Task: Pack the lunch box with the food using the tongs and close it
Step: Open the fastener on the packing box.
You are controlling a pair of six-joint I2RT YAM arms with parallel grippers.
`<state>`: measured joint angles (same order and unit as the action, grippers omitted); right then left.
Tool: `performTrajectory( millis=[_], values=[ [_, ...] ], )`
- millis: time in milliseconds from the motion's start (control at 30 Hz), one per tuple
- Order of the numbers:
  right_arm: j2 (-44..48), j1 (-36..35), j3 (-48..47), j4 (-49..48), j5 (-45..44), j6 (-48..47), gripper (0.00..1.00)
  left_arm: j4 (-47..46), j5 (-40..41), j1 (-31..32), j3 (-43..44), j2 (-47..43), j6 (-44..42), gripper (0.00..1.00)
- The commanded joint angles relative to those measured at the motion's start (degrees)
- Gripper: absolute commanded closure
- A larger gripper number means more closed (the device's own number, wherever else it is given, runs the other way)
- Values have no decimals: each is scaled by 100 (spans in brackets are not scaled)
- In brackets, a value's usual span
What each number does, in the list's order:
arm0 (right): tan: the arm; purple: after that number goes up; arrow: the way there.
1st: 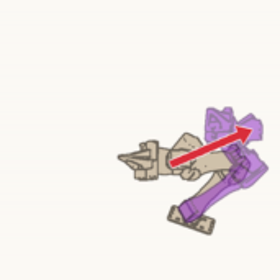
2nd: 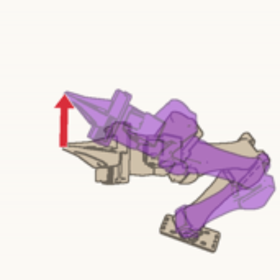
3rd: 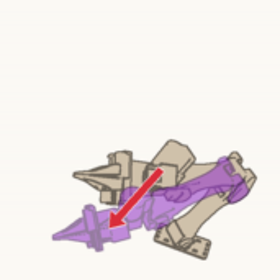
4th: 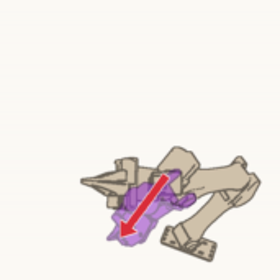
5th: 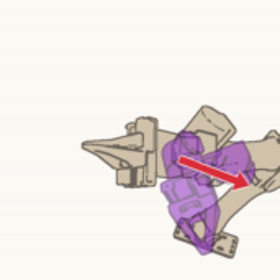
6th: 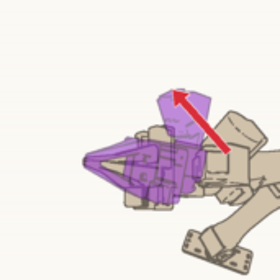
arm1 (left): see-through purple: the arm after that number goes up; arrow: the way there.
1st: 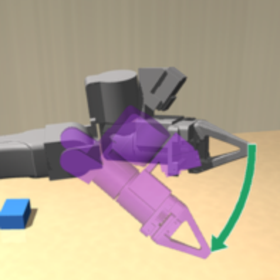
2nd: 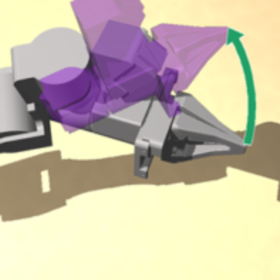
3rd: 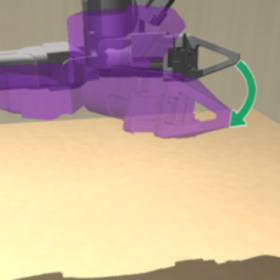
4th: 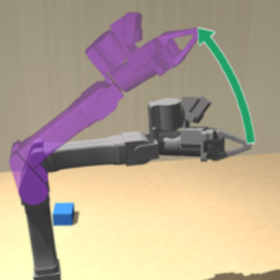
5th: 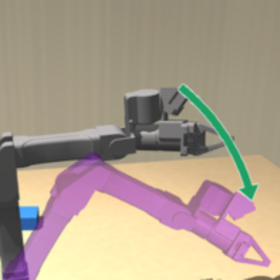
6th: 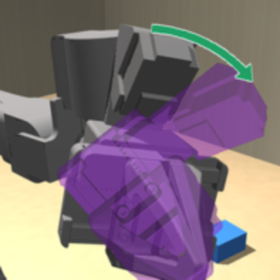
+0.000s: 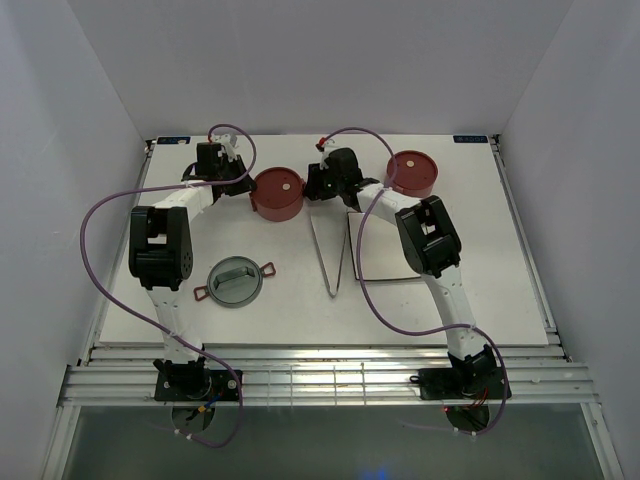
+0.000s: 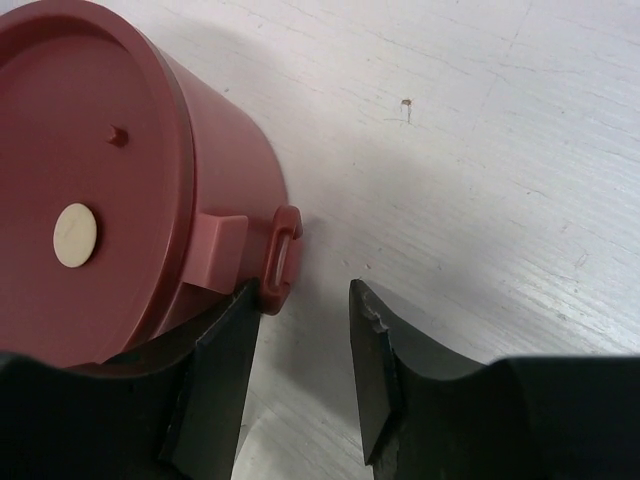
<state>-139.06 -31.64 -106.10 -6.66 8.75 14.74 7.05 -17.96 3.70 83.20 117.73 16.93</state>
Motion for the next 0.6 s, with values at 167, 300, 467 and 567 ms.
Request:
performTrajectory(
  millis=[167,300,467,567],
  values=[
    [-121,-18,-297,-600,223,327,64,447,64,34,-252,48,-32,77],
    [-174,8,-288,-723,311,476,77,385,64,16,-129,-48,205,63],
    [-86,17,-174,-802,285,591,92,411,414,-89,-67,-347,504,45],
    [80,17,89,-925,171,679,92,412,960,-185,-364,-716,759,42]
  ],
)
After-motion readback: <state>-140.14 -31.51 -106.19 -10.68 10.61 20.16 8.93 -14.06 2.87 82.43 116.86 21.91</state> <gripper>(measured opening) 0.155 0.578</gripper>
